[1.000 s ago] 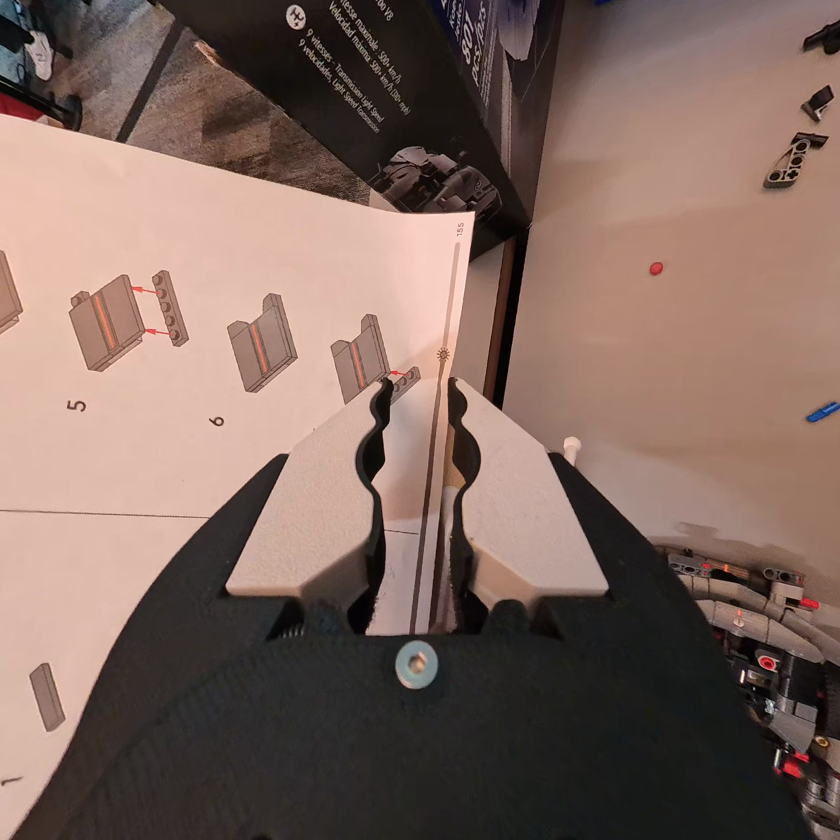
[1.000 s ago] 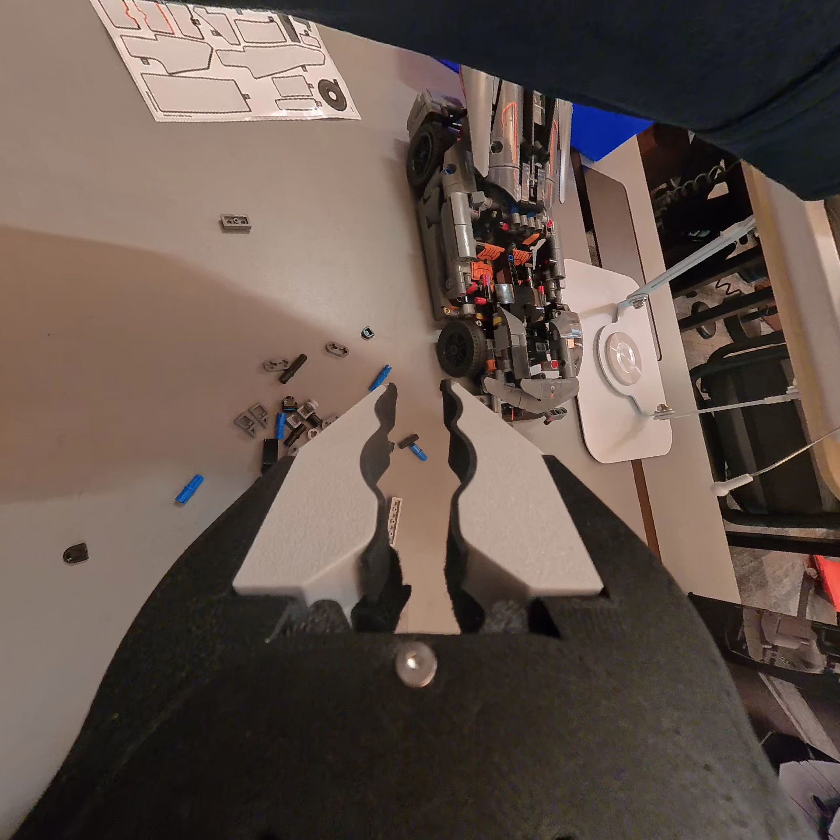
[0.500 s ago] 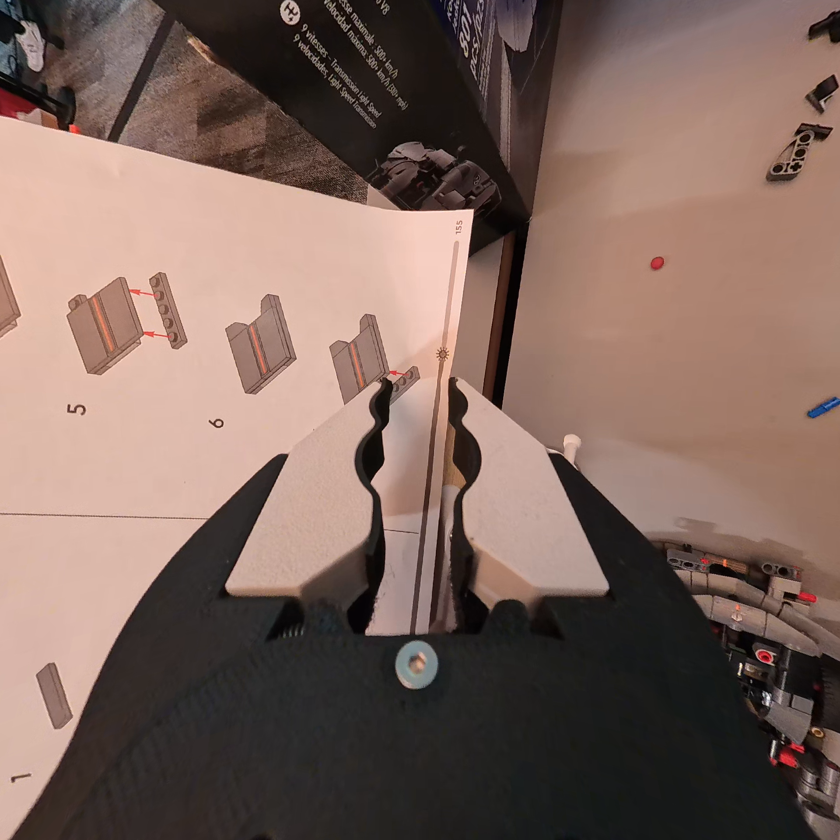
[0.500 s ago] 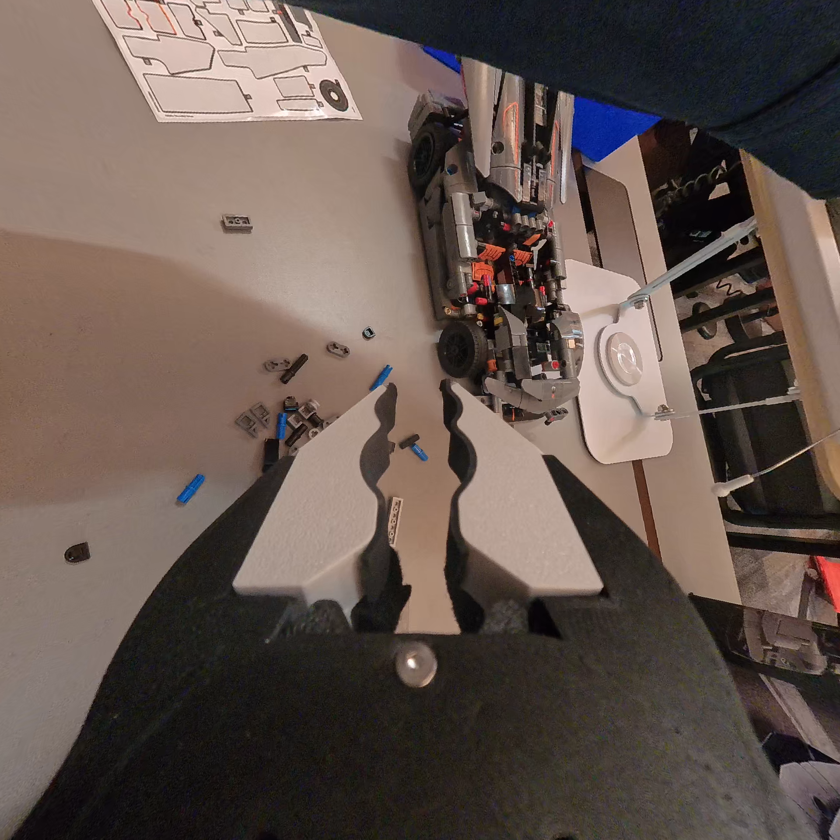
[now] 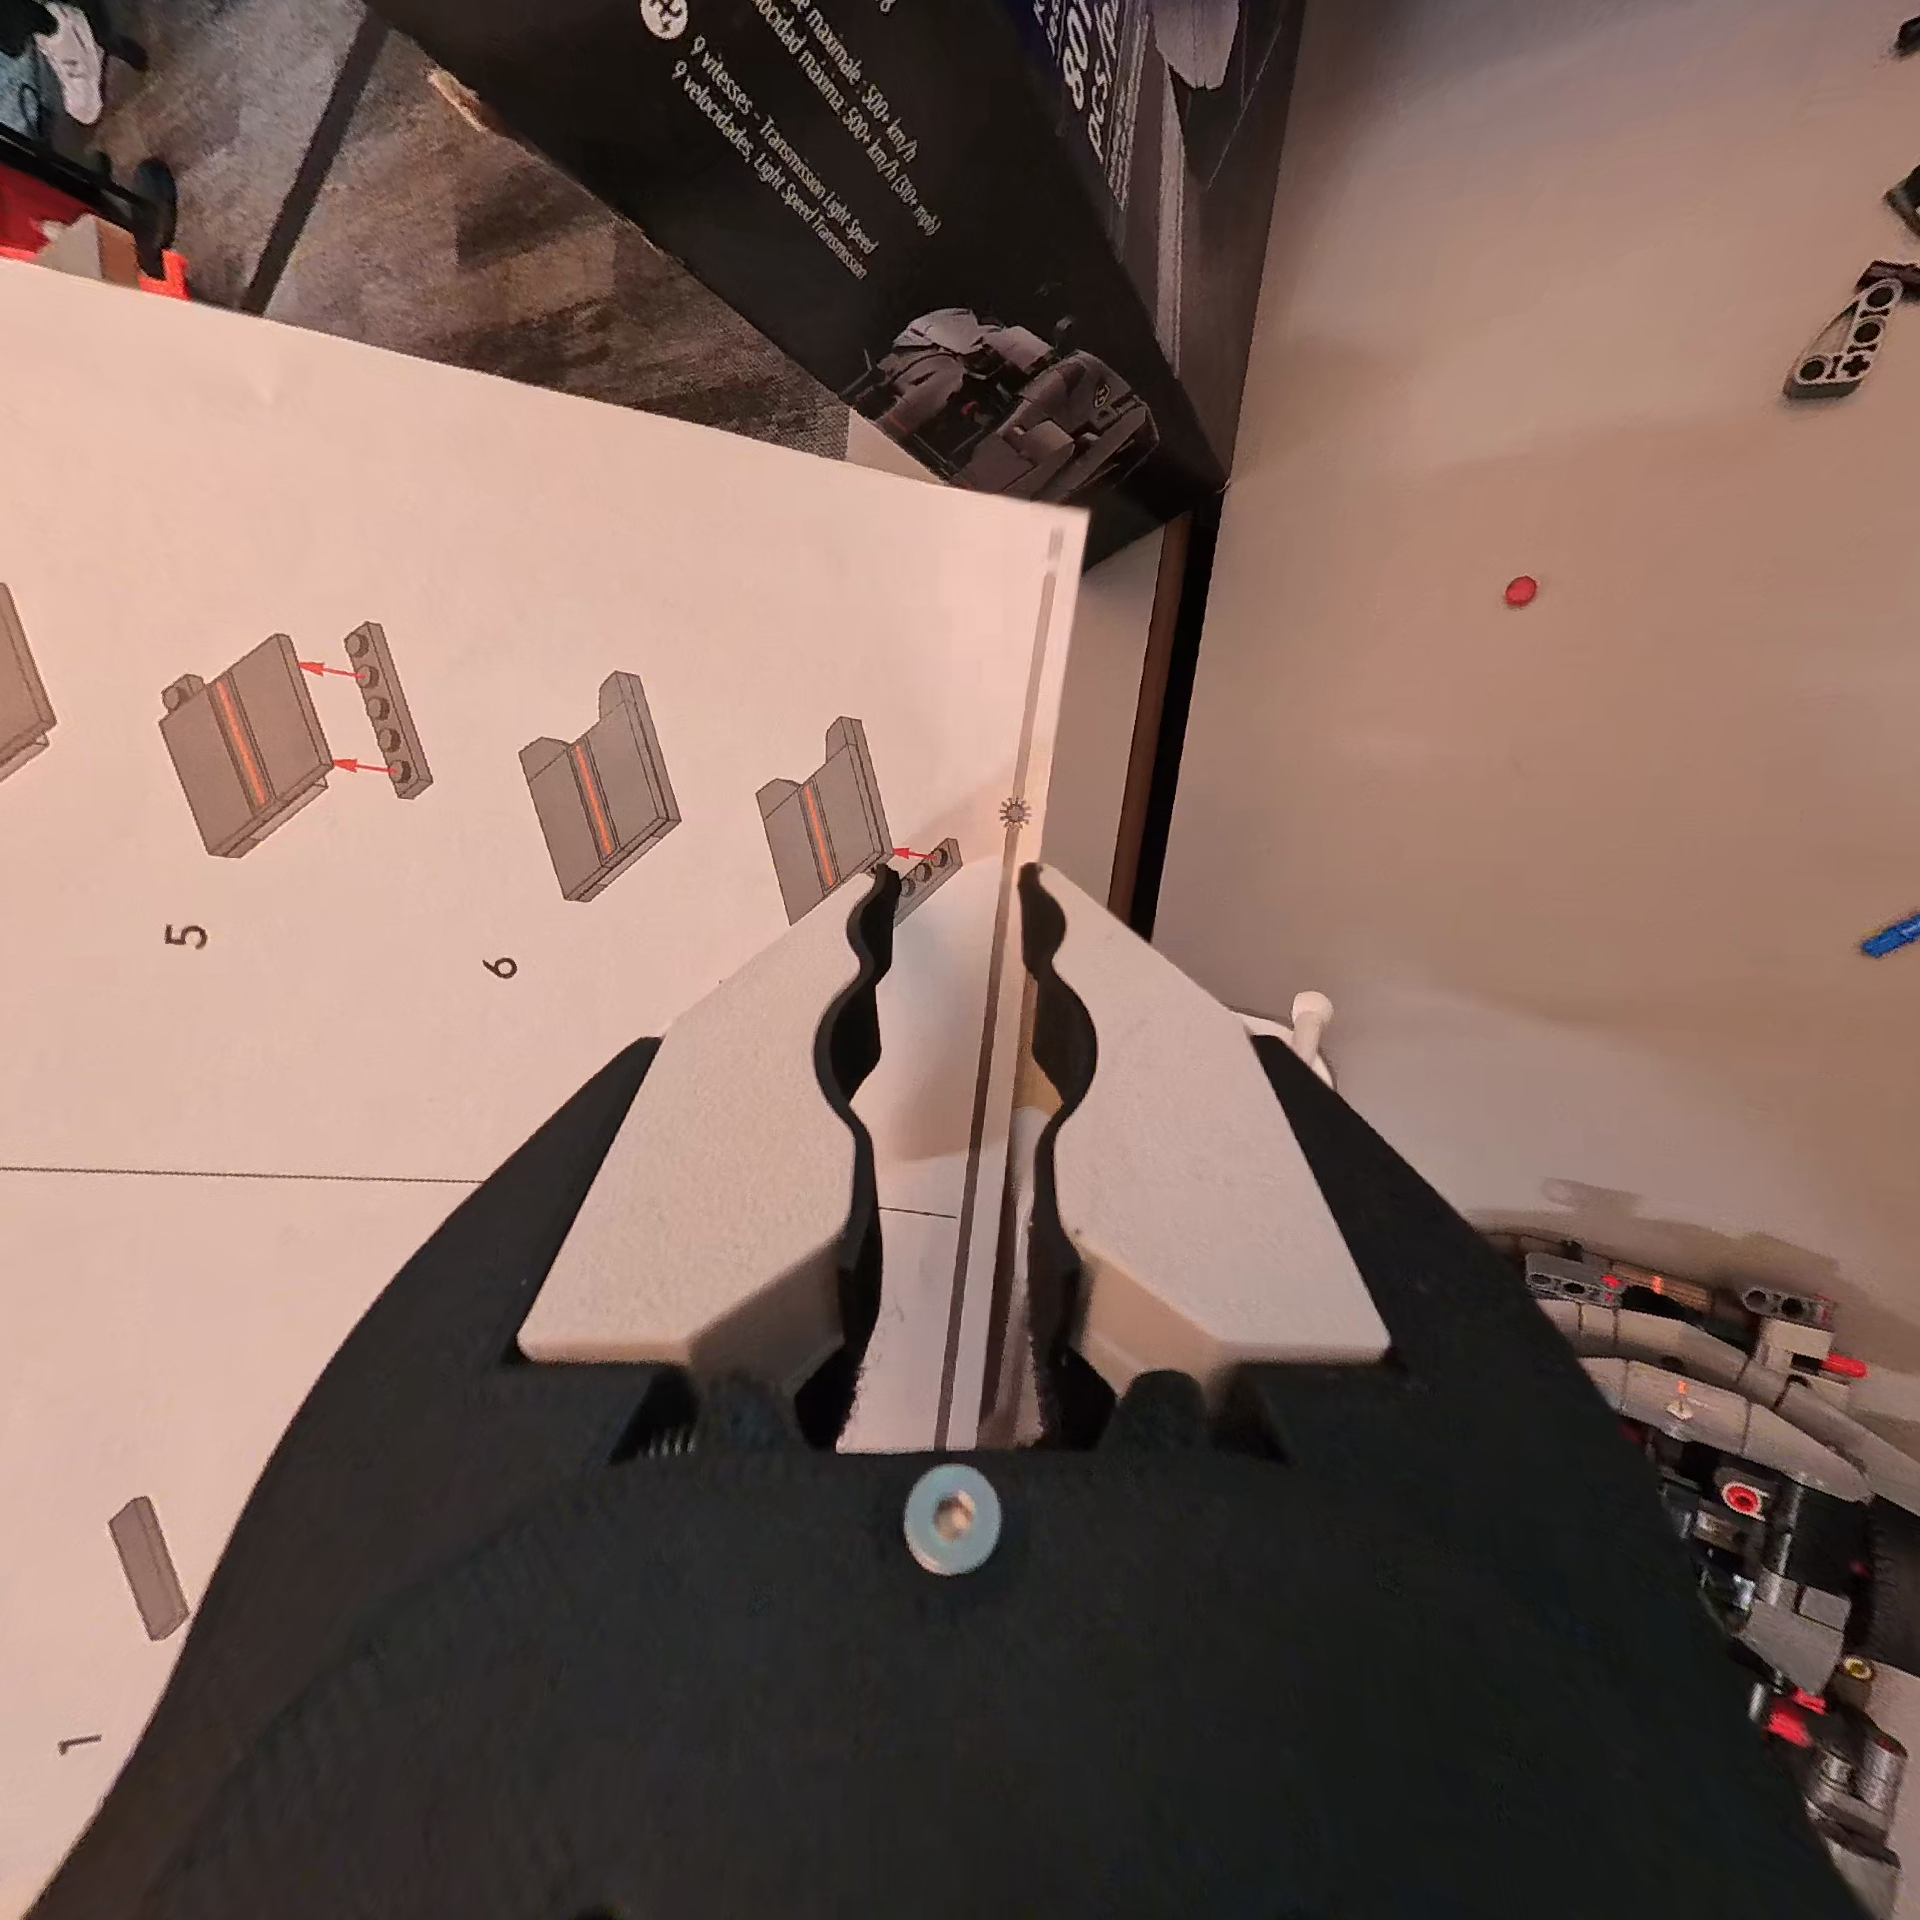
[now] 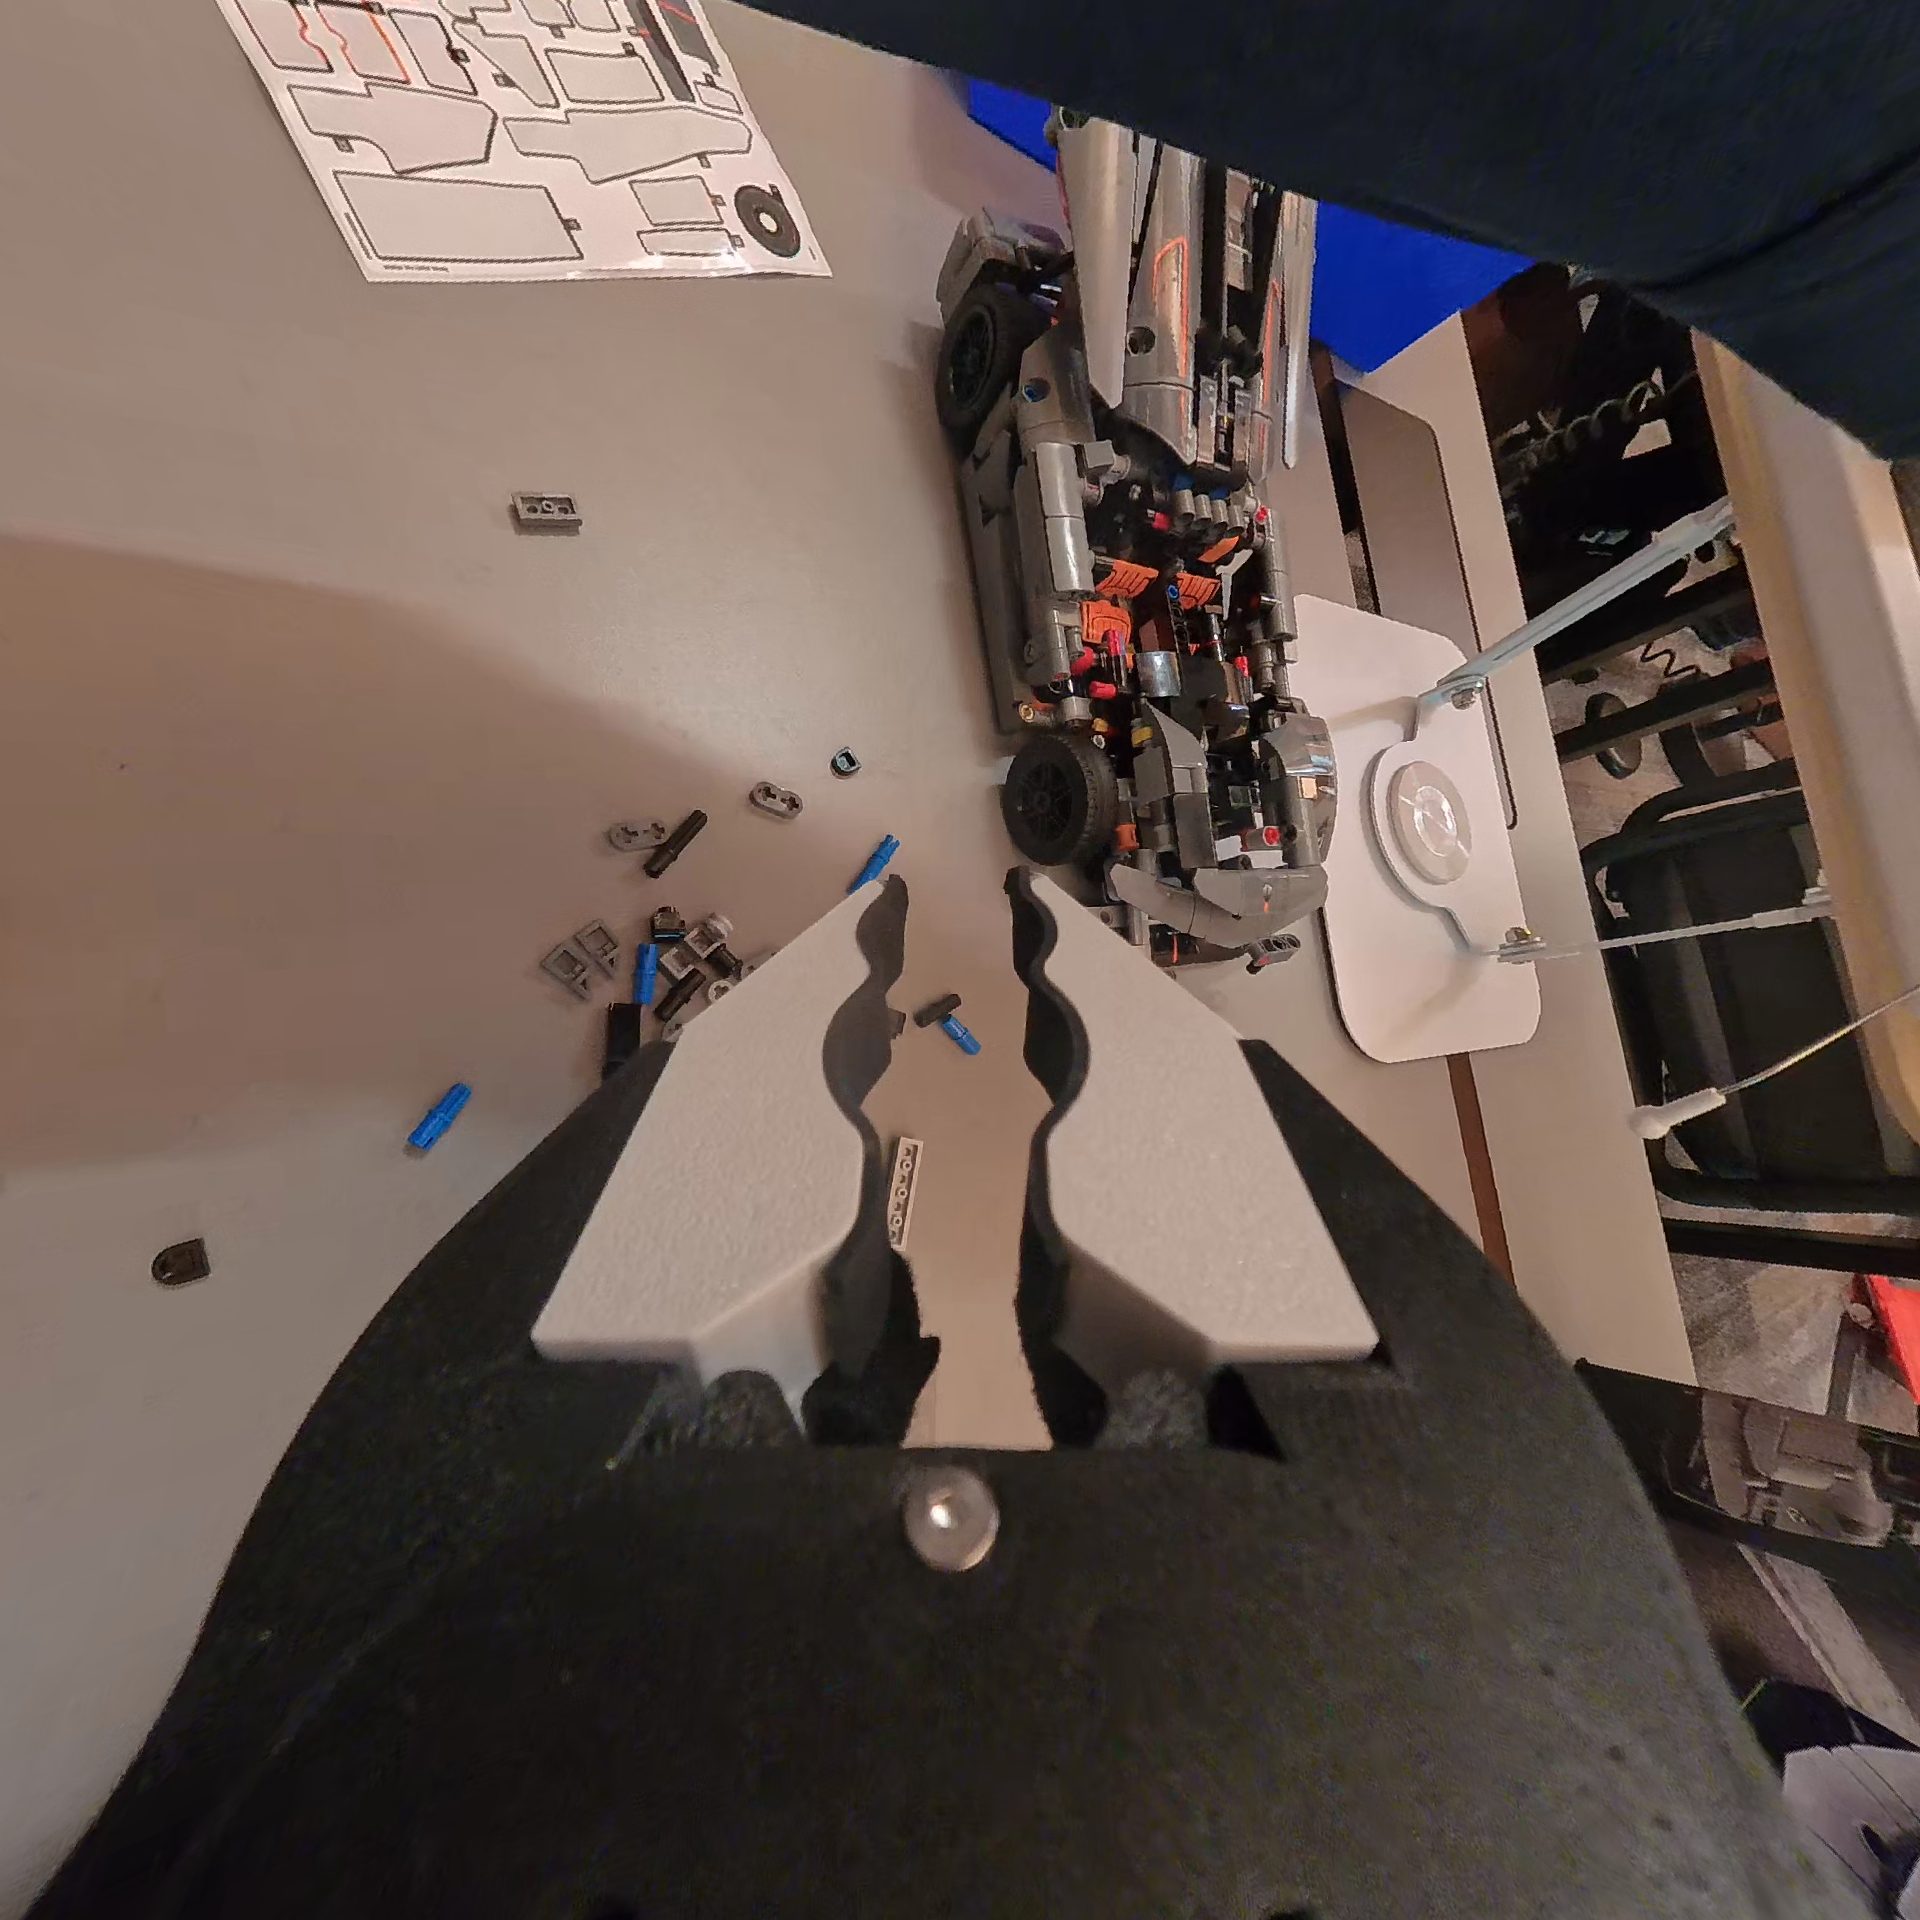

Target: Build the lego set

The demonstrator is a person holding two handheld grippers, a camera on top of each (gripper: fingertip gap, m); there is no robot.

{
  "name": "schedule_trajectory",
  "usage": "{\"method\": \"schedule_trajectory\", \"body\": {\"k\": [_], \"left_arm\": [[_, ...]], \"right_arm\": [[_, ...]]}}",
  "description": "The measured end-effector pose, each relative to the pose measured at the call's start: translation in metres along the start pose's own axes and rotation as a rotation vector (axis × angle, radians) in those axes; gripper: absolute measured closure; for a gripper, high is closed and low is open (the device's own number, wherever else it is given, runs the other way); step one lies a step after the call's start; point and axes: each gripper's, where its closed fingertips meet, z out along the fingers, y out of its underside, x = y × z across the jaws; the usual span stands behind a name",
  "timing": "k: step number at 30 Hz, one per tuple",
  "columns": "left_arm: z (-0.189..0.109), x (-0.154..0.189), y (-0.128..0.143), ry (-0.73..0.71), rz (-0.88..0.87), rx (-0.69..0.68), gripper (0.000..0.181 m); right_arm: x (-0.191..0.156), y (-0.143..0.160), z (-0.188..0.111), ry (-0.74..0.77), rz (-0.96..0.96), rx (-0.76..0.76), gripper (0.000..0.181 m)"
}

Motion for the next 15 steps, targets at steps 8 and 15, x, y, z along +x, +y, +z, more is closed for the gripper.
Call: {"method": "schedule_trajectory", "body": {"k": [8, 15], "left_arm": [[0.0004, 0.0026, 0.0006, -0.023, 0.038, -0.006, 0.155], [0.0027, 0.0026, 0.0023, -0.114, 0.121, -0.076, 0.152]], "right_arm": [[-0.0004, -0.0002, 0.0000, -0.004, 0.000, 0.001, 0.163], [-0.0005, -0.0004, -0.0002, -0.005, 0.002, 0.003, 0.163]]}}
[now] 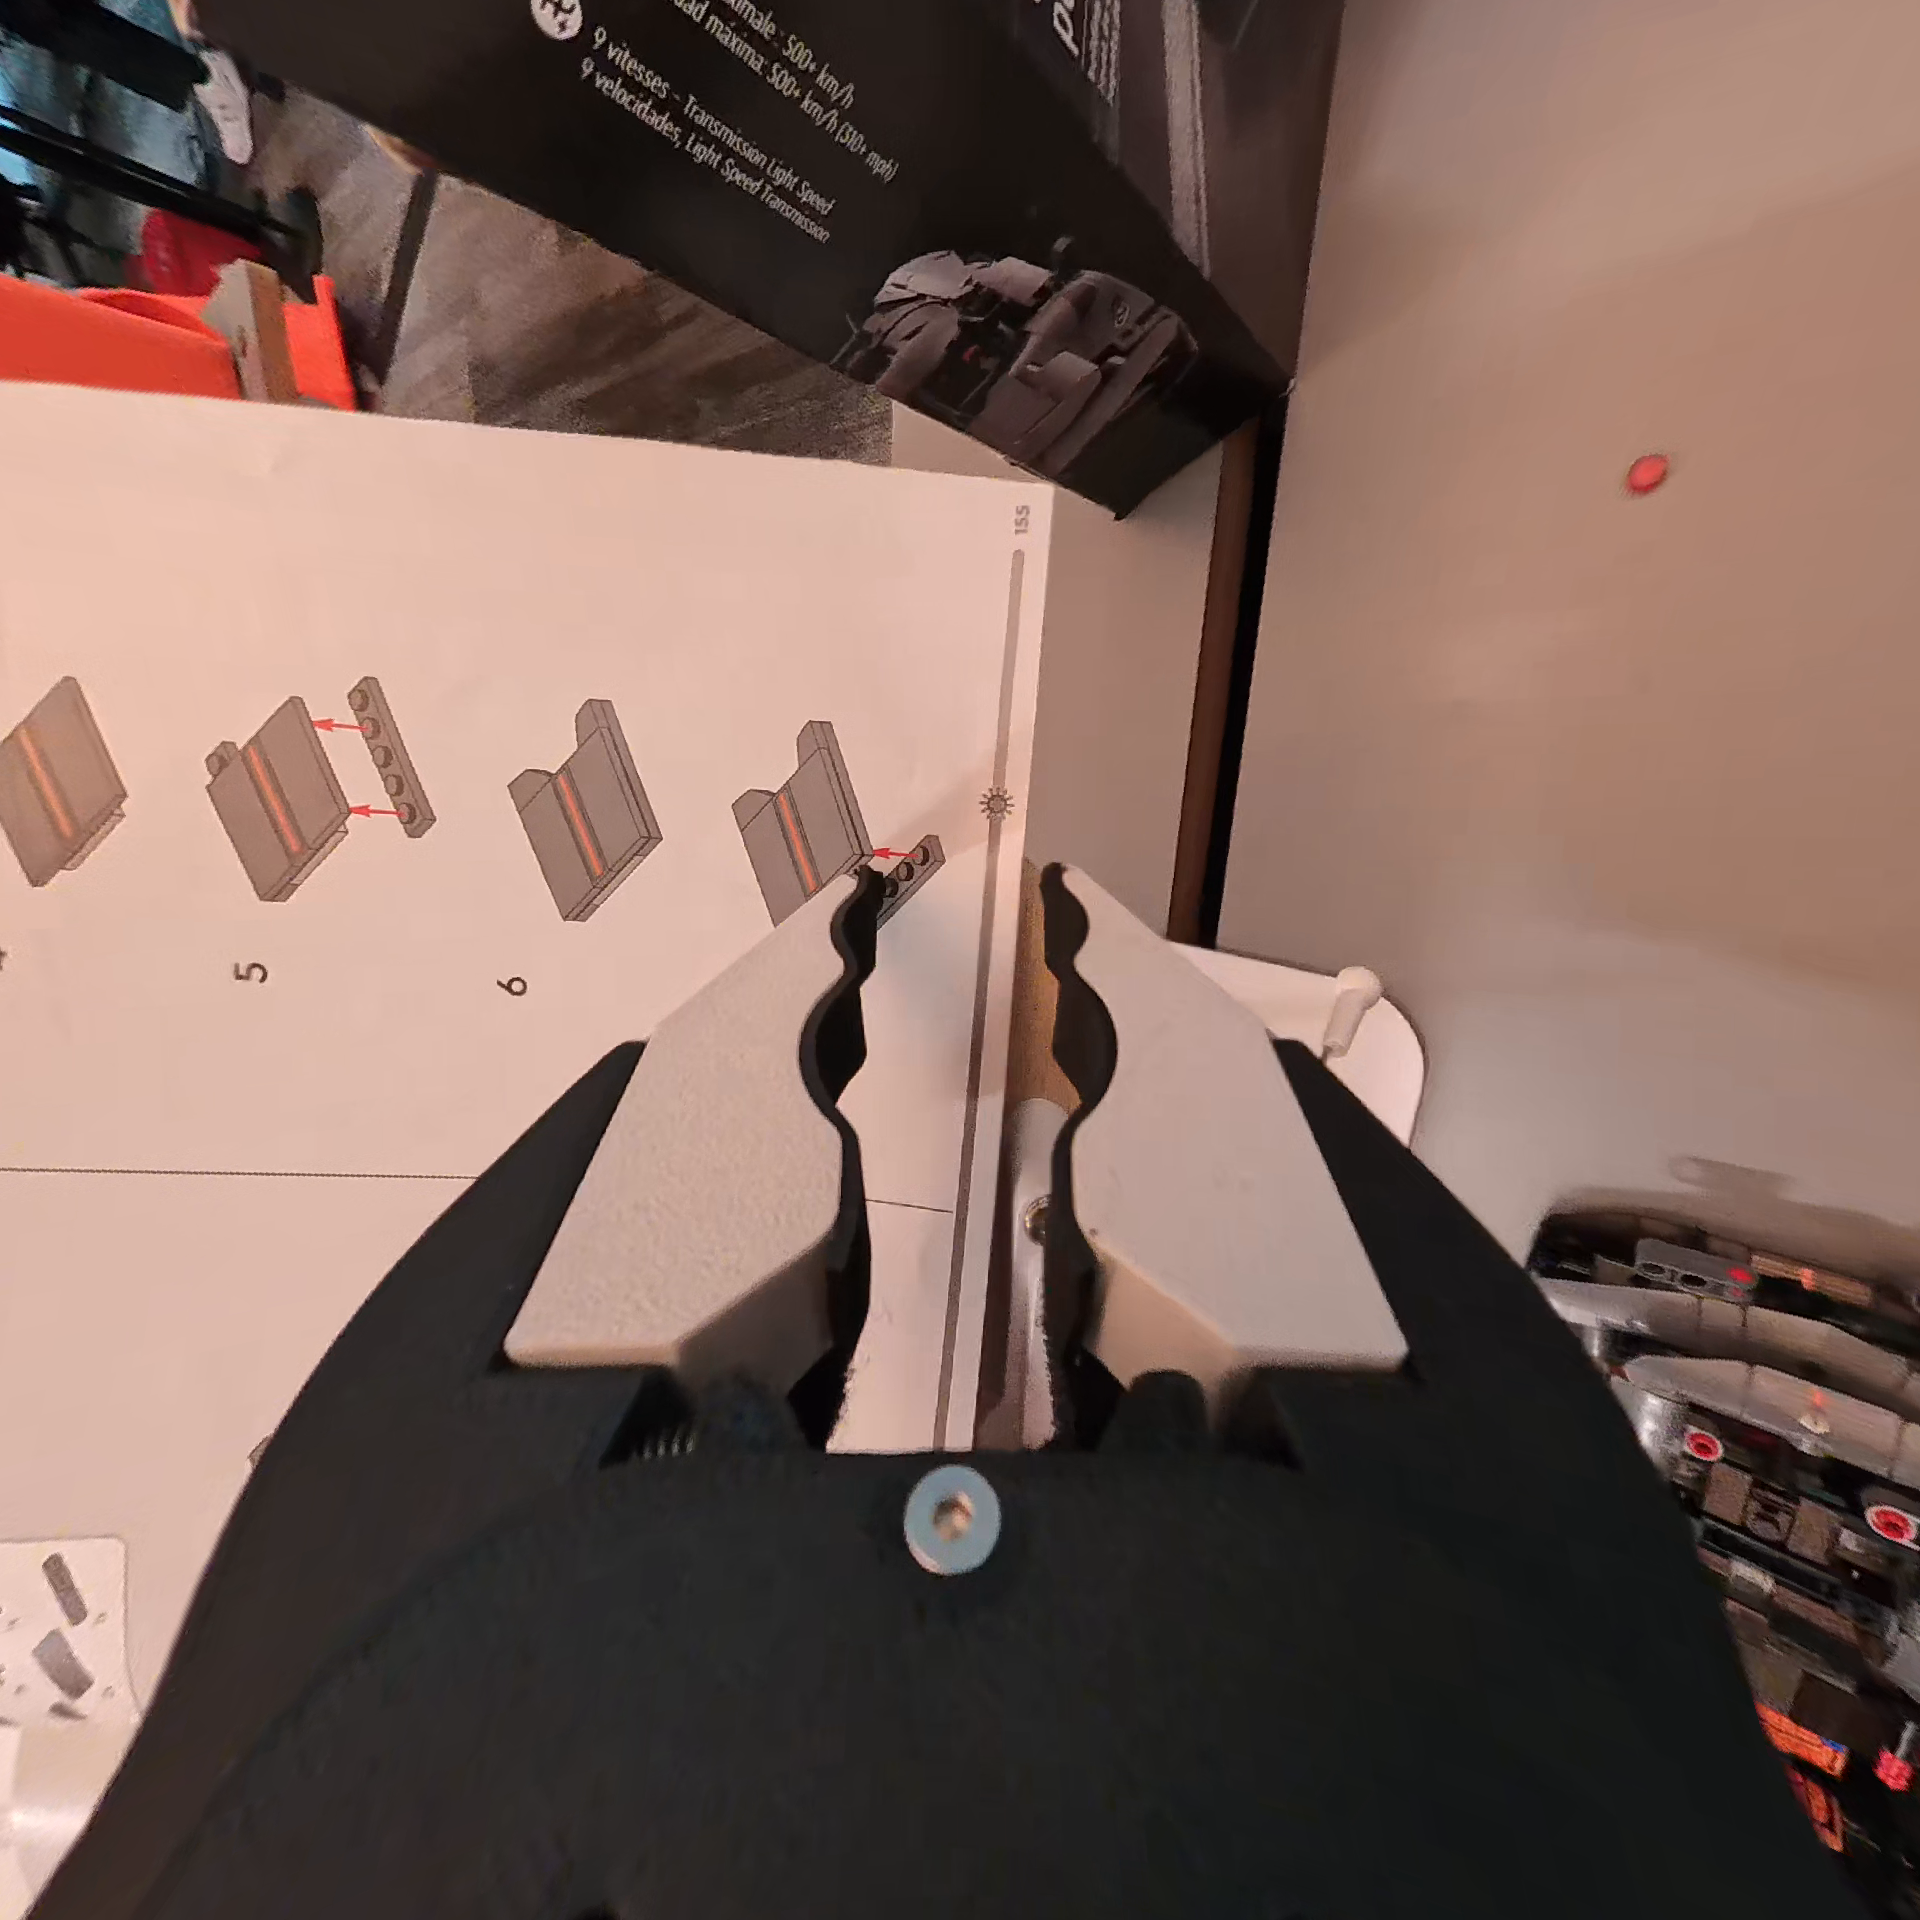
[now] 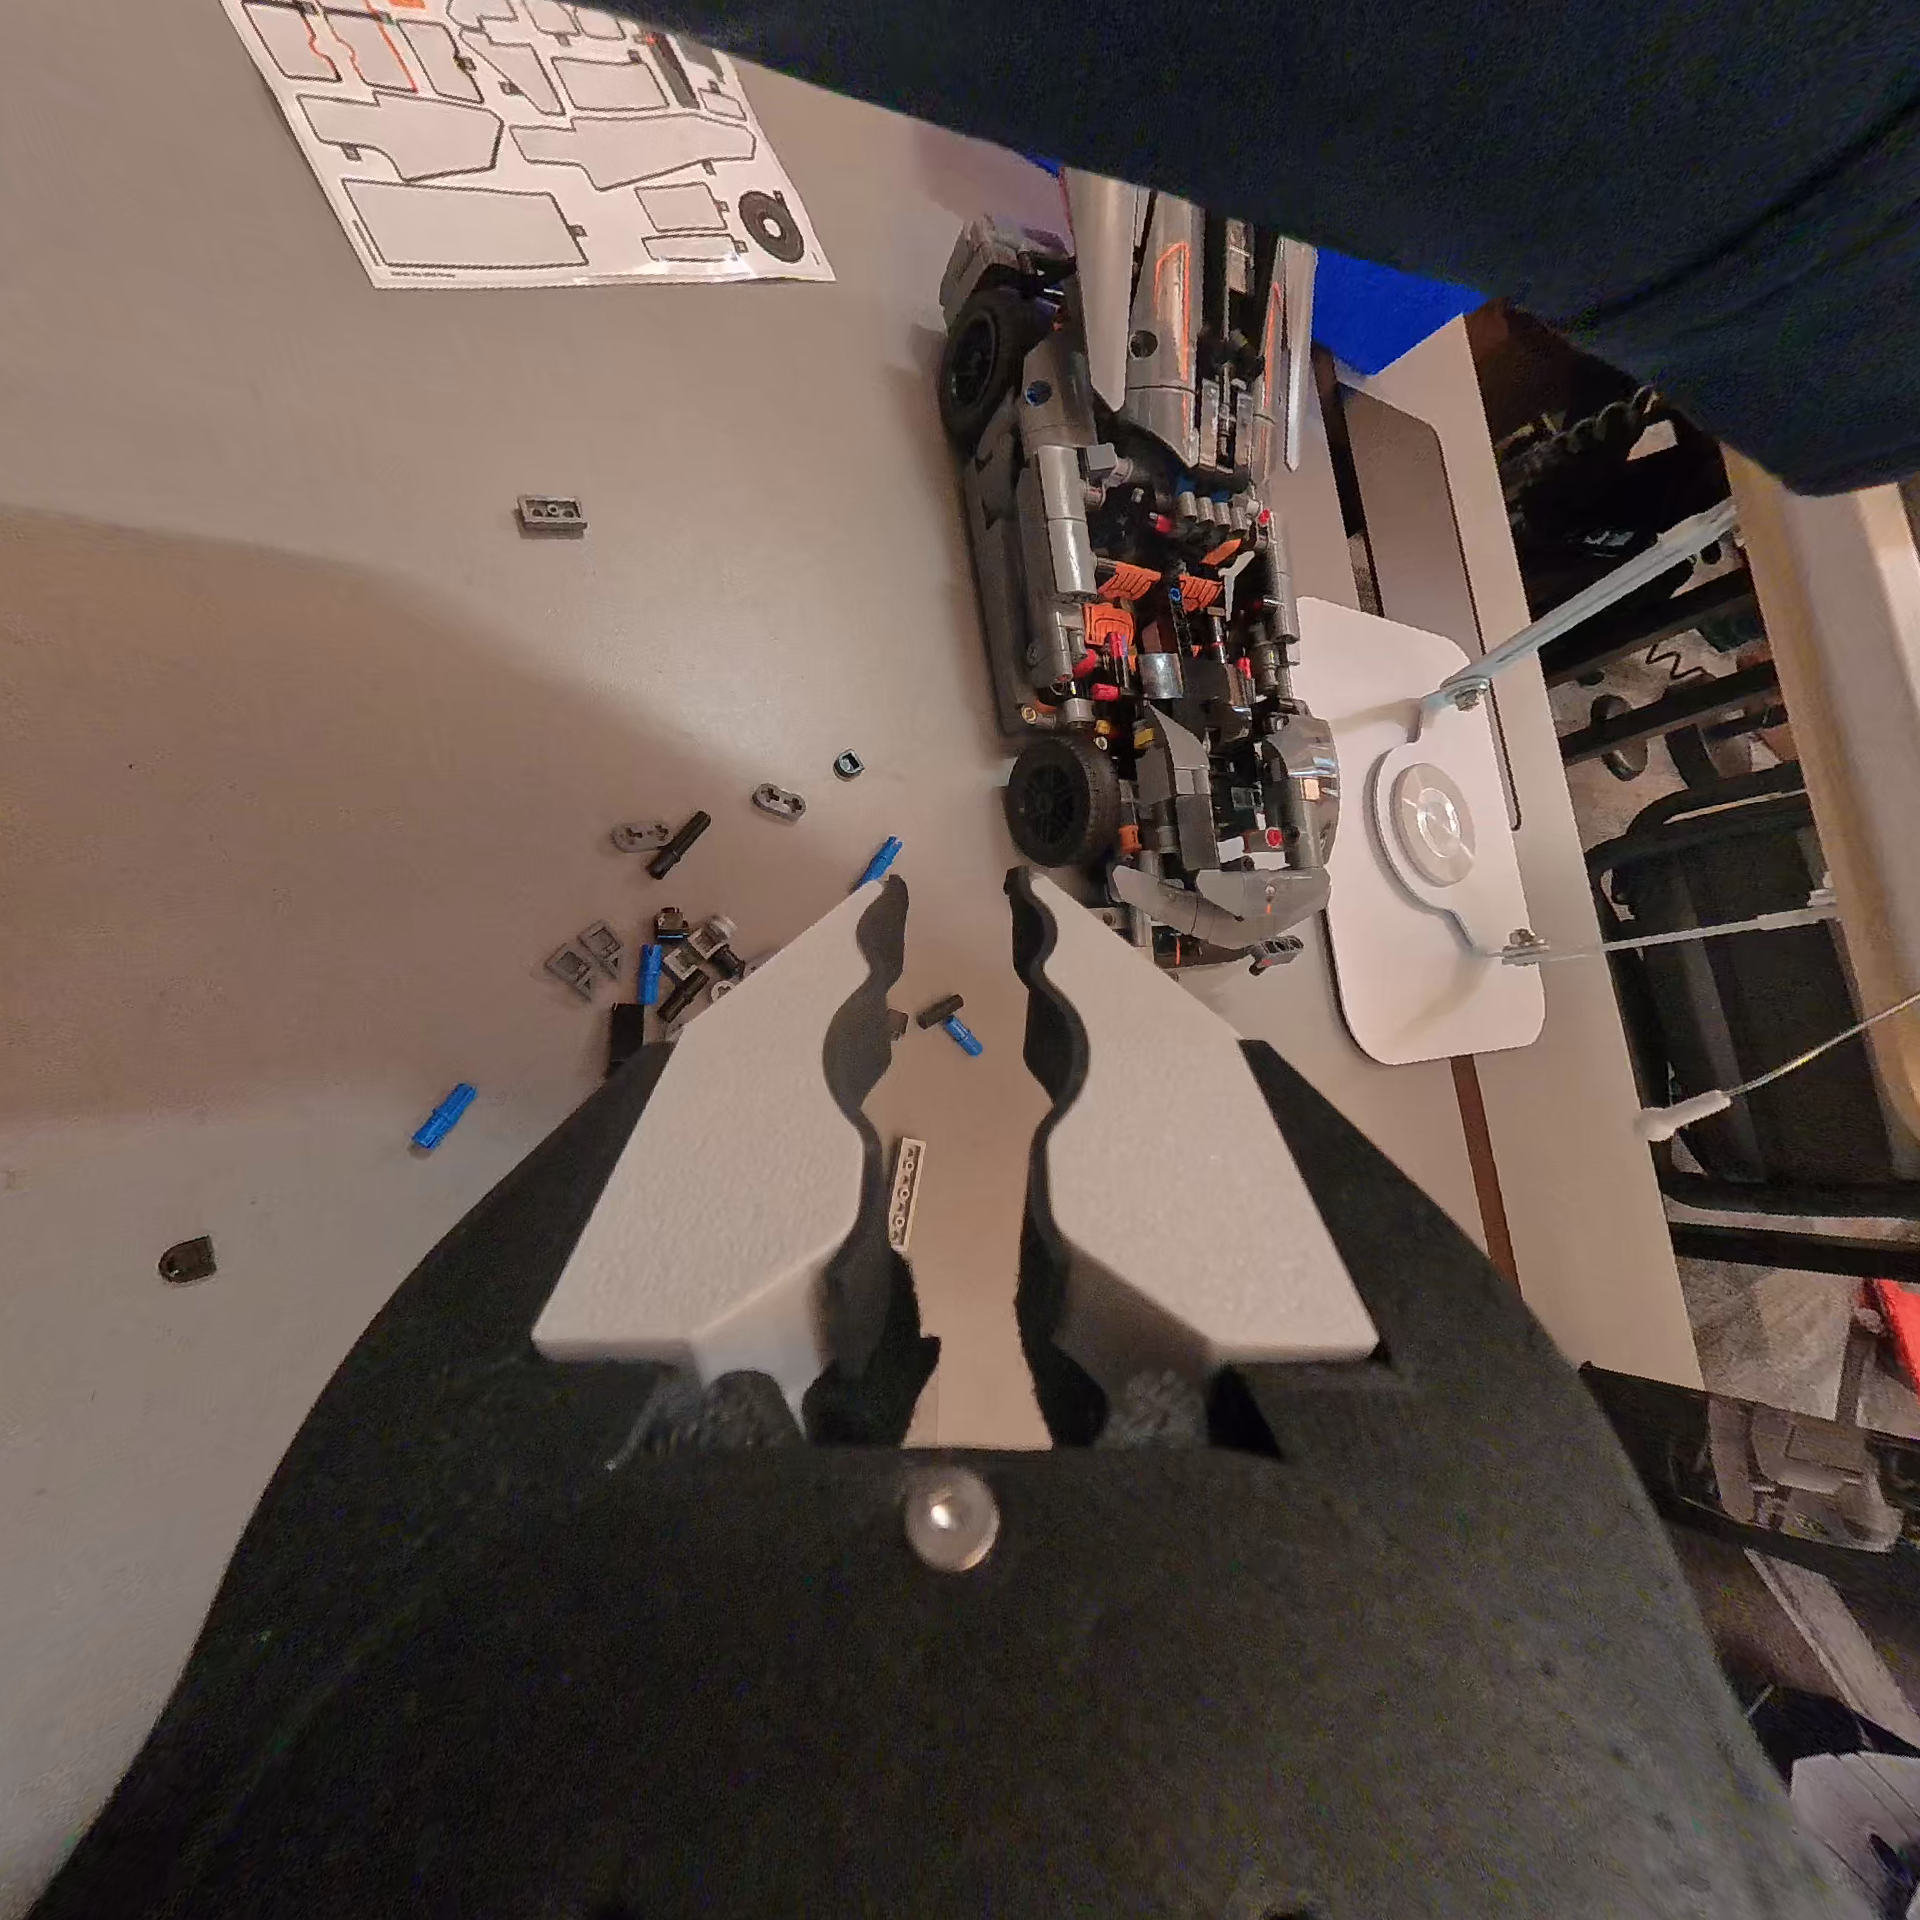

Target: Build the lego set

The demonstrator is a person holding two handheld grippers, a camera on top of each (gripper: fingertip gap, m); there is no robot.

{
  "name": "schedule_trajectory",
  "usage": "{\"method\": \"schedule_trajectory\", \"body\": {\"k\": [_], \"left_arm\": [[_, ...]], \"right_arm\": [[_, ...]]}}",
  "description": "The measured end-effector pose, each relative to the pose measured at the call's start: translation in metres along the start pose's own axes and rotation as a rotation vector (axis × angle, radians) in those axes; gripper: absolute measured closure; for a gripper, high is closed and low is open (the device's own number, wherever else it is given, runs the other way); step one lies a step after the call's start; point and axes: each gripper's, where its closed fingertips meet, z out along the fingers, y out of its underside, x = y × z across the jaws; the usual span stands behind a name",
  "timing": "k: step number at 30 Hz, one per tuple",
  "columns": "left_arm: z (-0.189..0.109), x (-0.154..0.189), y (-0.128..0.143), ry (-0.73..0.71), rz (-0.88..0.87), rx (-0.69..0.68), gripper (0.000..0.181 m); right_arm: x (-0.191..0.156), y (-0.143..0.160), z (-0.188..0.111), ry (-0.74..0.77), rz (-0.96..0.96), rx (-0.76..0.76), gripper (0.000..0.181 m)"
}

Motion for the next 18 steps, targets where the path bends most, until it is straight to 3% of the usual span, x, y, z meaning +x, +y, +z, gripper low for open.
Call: {"method": "schedule_trajectory", "body": {"k": [18], "left_arm": [[0.0001, -0.0063, -0.0003, 0.005, -0.042, 0.026, 0.167]], "right_arm": [[-0.0002, -0.0002, -0.0005, -0.003, 0.002, 0.002, 0.163]]}}
